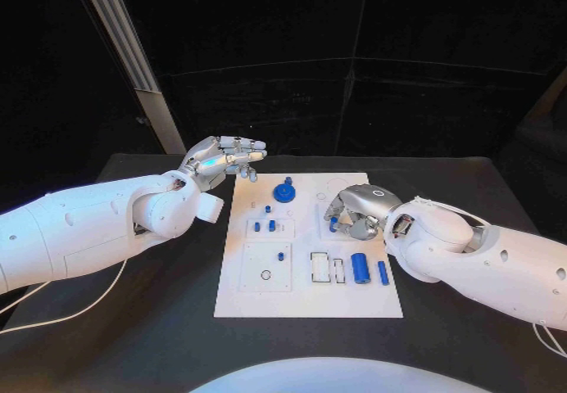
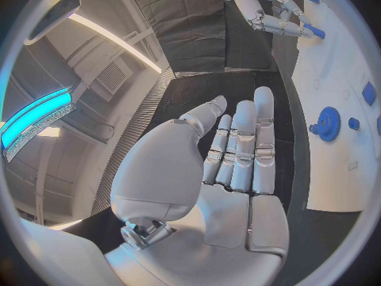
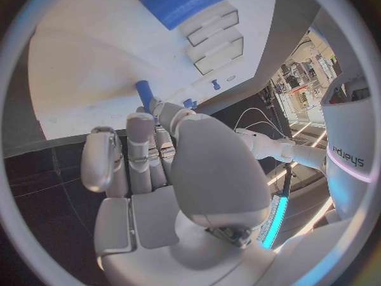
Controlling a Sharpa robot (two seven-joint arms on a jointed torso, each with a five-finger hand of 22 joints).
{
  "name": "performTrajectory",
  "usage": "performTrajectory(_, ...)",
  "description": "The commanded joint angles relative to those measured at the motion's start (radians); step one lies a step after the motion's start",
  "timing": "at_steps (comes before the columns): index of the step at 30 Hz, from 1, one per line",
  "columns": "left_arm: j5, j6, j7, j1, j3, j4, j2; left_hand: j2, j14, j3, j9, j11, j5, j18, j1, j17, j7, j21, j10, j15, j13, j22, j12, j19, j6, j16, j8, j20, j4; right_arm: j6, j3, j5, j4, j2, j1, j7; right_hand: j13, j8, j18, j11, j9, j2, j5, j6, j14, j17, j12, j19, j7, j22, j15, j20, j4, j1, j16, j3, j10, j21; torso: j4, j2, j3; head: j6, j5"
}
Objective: Assemble the parts on the task board
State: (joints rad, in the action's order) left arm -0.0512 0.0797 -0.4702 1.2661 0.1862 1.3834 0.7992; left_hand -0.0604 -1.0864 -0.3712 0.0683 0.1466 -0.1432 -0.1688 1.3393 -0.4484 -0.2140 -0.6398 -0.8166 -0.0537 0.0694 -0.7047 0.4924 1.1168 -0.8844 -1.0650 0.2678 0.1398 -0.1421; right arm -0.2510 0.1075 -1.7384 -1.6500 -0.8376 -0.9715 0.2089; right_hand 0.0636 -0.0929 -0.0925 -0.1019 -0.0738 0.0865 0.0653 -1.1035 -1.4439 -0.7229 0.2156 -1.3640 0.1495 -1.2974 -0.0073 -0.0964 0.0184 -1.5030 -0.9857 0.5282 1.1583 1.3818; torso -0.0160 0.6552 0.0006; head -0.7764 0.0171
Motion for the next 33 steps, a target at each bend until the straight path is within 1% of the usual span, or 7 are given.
performTrajectory(1, -0.004, -0.022, 0.005, 0.002, -0.001, 0.002, 0.0, 0.004, 0.006, 0.006, -0.001, -0.001, -0.004, -0.014, -0.006, 0.002, 0.0, 0.004, 0.007, 0.002, -0.001, 0.001, 0.005, 0.0, 0.007, -0.003, 0.006, 0.005, 0.001, -0.08, 0.001, -0.016, -0.033, -0.009, -0.002, -0.003, 0.009, -0.003, 0.021, 0.028, 0.0, 0.009, 0.002, -0.009, -0.006, -0.002, 0.003, -0.009, 0.0, -0.002, -0.003, -0.002, 0.0, 0.012, -0.008, 0.006, 0.035, 0.005, 0.001, -0.002, 0.0001, 0.002, -0.001)
performTrajectory(4, -0.004, -0.023, 0.005, 0.002, -0.001, 0.001, 0.0, 0.004, 0.006, 0.006, -0.001, -0.001, -0.004, -0.014, -0.006, 0.002, 0.0, 0.004, 0.007, 0.002, -0.001, 0.001, 0.005, 0.0, 0.007, -0.003, 0.006, 0.005, 0.001, -0.108, 0.003, -0.007, -0.054, -0.018, -0.002, -0.002, 0.009, -0.003, 0.021, 0.028, 0.0, 0.01, 0.002, -0.01, -0.007, -0.005, 0.002, -0.01, 0.0, -0.004, -0.004, -0.002, -0.001, 0.015, -0.01, 0.007, 0.035, 0.006, 0.0005, -0.002, 0.0004, 0.004, -0.003)
performTrajectory(12, -0.004, -0.023, 0.006, 0.001, -0.001, 0.0, 0.001, 0.005, 0.007, 0.007, -0.001, 0.0, -0.004, -0.014, -0.007, 0.003, 0.0, 0.005, 0.008, 0.002, -0.001, 0.001, 0.006, 0.0, 0.008, -0.004, 0.007, 0.005, 0.002, -0.163, 0.041, 0.043, -0.124, -0.033, -0.002, -0.003, 0.008, -0.003, 0.023, 0.029, 0.001, 0.014, 0.012, -0.012, -0.009, -0.015, -0.002, -0.014, -0.001, -0.011, -0.004, -0.001, 0.001, 0.023, -0.02, 0.011, 0.036, 0.011, -0.0018, 0.0, -0.0002, 0.009, -0.002)
performTrajectory(17, -0.004, -0.023, 0.006, 0.001, 0.0, -0.002, -0.002, 0.005, 0.007, 0.007, -0.001, 0.0, -0.004, -0.014, -0.007, 0.003, 0.0, 0.005, 0.008, 0.002, -0.001, 0.001, 0.006, 0.0, 0.008, -0.004, 0.007, 0.005, 0.002, -0.151, 0.05, 0.113, -0.162, -0.015, -0.002, -0.016, 0.008, -0.001, 0.023, 0.028, 0.002, 0.016, 0.022, -0.012, -0.01, -0.017, -0.005, -0.015, -0.001, -0.013, -0.004, 0.0, 0.003, 0.029, -0.024, 0.015, 0.035, 0.013, -0.0015, 0.0, -0.0006, 0.006, 0.005)
performTrajectory(22, -0.004, -0.024, 0.006, 0.001, 0.0, -0.002, -0.005, 0.005, 0.007, 0.007, -0.001, 0.0, -0.004, -0.014, -0.007, 0.003, 0.0, 0.005, 0.008, 0.002, -0.001, 0.001, 0.006, 0.0, 0.008, -0.004, 0.007, 0.005, 0.002, -0.134, 0.052, 0.144, -0.165, 0.022, 0.002, -0.04, 0.007, 0.0, 0.023, 0.028, 0.002, 0.017, 0.027, -0.011, -0.011, -0.019, -0.008, -0.015, 0.0, -0.014, -0.004, 0.0, 0.002, 0.035, -0.026, 0.015, 0.034, 0.014, -0.0031, 0.002, -0.0014, 0.002, 0.01)
performTrajectory(25, -0.004, -0.022, 0.005, 0.002, 0.0, -0.002, -0.007, 0.005, 0.007, 0.007, -0.001, 0.0, -0.004, -0.014, -0.007, 0.003, 0.0, 0.005, 0.008, 0.002, -0.001, 0.001, 0.006, 0.0, 0.008, -0.004, 0.007, 0.005, 0.002, -0.128, 0.048, 0.147, -0.157, 0.052, 0.012, -0.072, 0.007, 0.001, 0.023, 0.028, 0.002, 0.017, 0.034, -0.011, -0.011, -0.02, -0.01, -0.015, 0.0, -0.014, -0.004, 0.0, 0.003, 0.038, -0.028, 0.015, 0.034, 0.014, -0.0039, 0.001, -0.0021, -0.006, 0.02)
performTrajectory(33, -0.004, -0.02, 0.002, 0.002, -0.001, 0.0, -0.009, 0.005, 0.007, 0.007, -0.001, 0.0, -0.004, -0.014, -0.007, 0.003, 0.0, 0.005, 0.008, 0.002, -0.001, 0.001, 0.006, 0.0, 0.008, -0.004, 0.007, 0.005, 0.002, -0.091, 0.001, 0.136, -0.127, 0.104, 0.035, -0.119, 0.007, 0.004, 0.024, 0.027, 0.003, 0.022, 0.046, -0.009, -0.011, -0.022, -0.015, -0.014, 0.001, -0.015, -0.003, -0.001, 0.002, 0.05, -0.032, 0.008, 0.032, 0.015, -0.0004, 0.0, -0.0018, -0.022, 0.047)
